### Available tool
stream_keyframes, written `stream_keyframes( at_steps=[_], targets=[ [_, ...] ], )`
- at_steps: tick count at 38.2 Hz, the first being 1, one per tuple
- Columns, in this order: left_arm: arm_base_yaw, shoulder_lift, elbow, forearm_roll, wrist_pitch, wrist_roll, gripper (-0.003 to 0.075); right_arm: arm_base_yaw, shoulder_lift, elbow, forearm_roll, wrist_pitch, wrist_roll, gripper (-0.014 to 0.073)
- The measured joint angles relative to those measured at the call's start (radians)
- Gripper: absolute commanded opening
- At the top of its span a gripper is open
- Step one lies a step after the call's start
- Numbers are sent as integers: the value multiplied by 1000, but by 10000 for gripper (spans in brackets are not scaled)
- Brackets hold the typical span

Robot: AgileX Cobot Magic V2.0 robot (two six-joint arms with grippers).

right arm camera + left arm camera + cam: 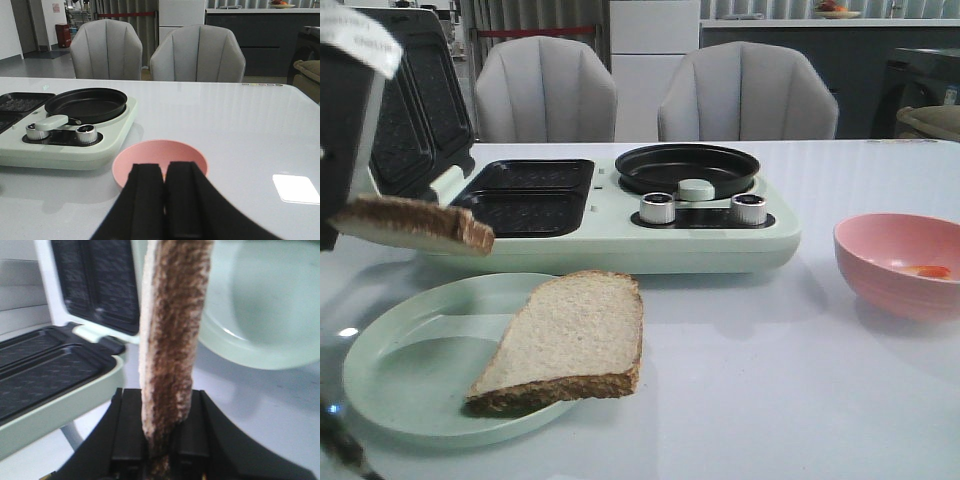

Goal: Make breakfast with bread and shrimp
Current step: 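Lift the bread slice with the left gripper over the press plate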

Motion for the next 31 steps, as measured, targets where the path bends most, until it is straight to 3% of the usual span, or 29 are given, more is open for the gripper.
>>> stream_keyframes(
  at_steps=[5, 14, 31],
  targets=[
    [19, -6, -45, 51, -25, 0, 113, 0, 0, 0, 0, 0, 0, 143],
    [141, 24, -152, 129, -174, -1, 113, 0, 0, 0, 0, 0, 0, 143],
    [448, 378, -505, 225, -446, -4, 113, 0, 0, 0, 0, 0, 0, 143]
  ],
)
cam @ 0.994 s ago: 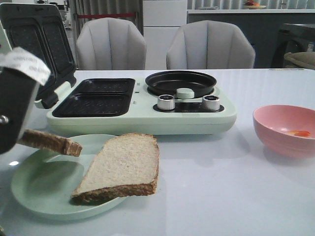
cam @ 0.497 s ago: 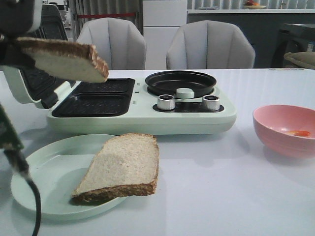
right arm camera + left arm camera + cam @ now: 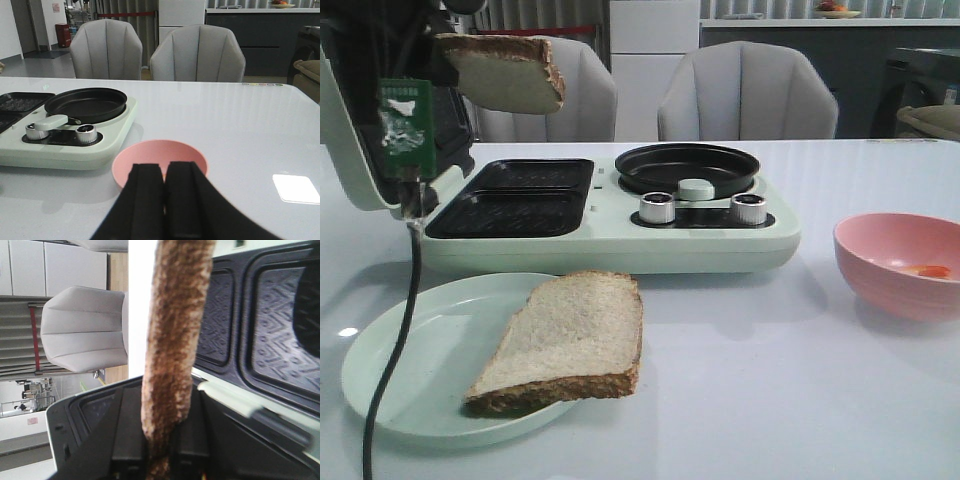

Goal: Make breakfast with bread and shrimp
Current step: 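Lift the bread slice with the left gripper over the press plate, then lower the bread onto the farther press plate and open left gripper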

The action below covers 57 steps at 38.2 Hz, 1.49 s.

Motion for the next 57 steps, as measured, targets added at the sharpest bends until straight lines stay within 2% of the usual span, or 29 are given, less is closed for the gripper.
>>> stream_keyframes(
  at_steps=[12, 19, 30, 43, 48, 57],
  targets=[
    [95, 259, -272, 30, -69, 0, 113, 0, 0, 0, 0, 0, 0, 143],
    [112, 368, -344, 34, -107, 0, 113, 0, 0, 0, 0, 0, 0, 143],
    [116, 476, -346, 39, -113, -29, 113, 0, 0, 0, 0, 0, 0, 143],
    [116, 483, -308, 39, -109, -88, 120, 0, 0, 0, 0, 0, 0, 143],
    [116, 483, -308, 30, -133, -96, 199, 0, 0, 0, 0, 0, 0, 143],
    [116, 483, -311, -37, -168, -101, 491, 0, 0, 0, 0, 0, 0, 143]
  ],
)
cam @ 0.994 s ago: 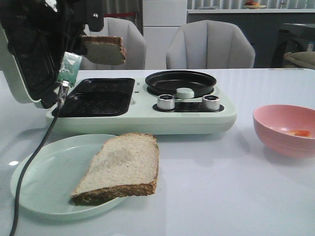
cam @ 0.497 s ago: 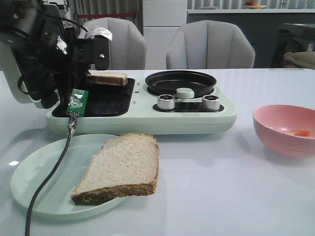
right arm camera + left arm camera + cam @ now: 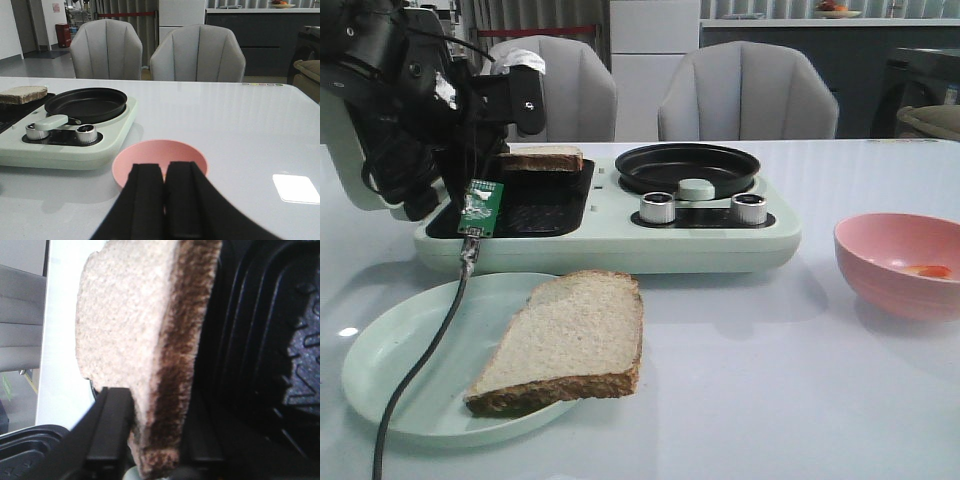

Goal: Make breakfast with bread and shrimp
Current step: 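Lower the bread onto the farther press plate and open left gripper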

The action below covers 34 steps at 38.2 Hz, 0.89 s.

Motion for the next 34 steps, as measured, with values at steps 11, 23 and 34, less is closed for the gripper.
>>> stream_keyframes(
  at_steps=[11, 23, 34],
  targets=[
    [4, -20, -2, -174, 2, 0, 540, 0, 0, 0, 0, 0, 0, 143],
    [4, -70, 6, -431, 60, 0, 540, 0, 0, 0, 0, 0, 0, 143],
    [-5, -138, 10, -635, 111, 0, 529, 0, 0, 0, 0, 0, 0, 143]
  ],
)
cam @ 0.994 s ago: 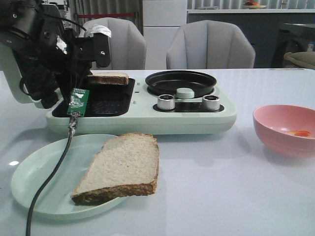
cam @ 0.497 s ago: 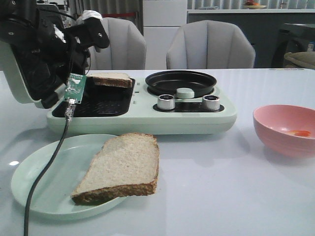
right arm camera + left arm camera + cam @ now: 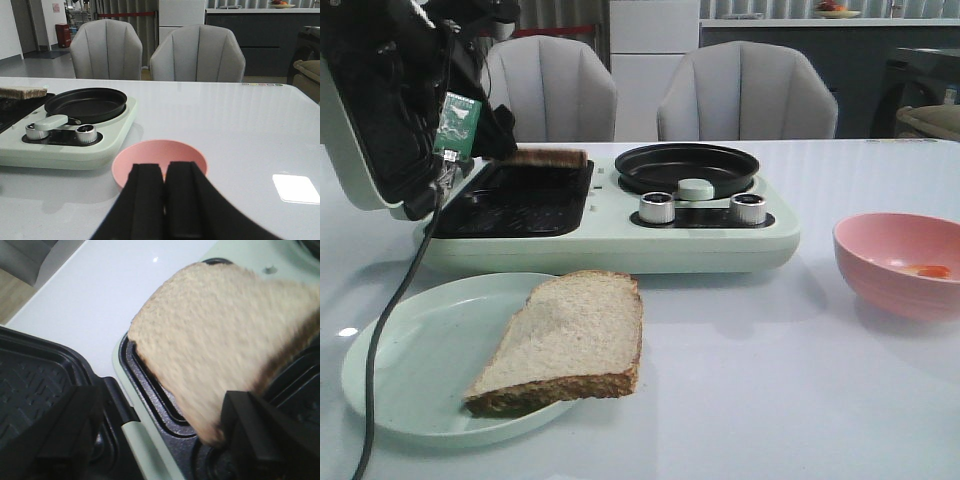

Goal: Make breakfast with bread and shrimp
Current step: 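Lower the bread onto the farther press plate and open left gripper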

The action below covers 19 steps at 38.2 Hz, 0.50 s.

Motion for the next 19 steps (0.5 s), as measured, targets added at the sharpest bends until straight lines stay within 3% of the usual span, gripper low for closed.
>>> stream_keyframes(
  at_steps=[19],
  targets=[
    [-42, -178, 2, -322, 163, 0, 529, 0, 0, 0, 0, 0, 0, 143]
  ],
)
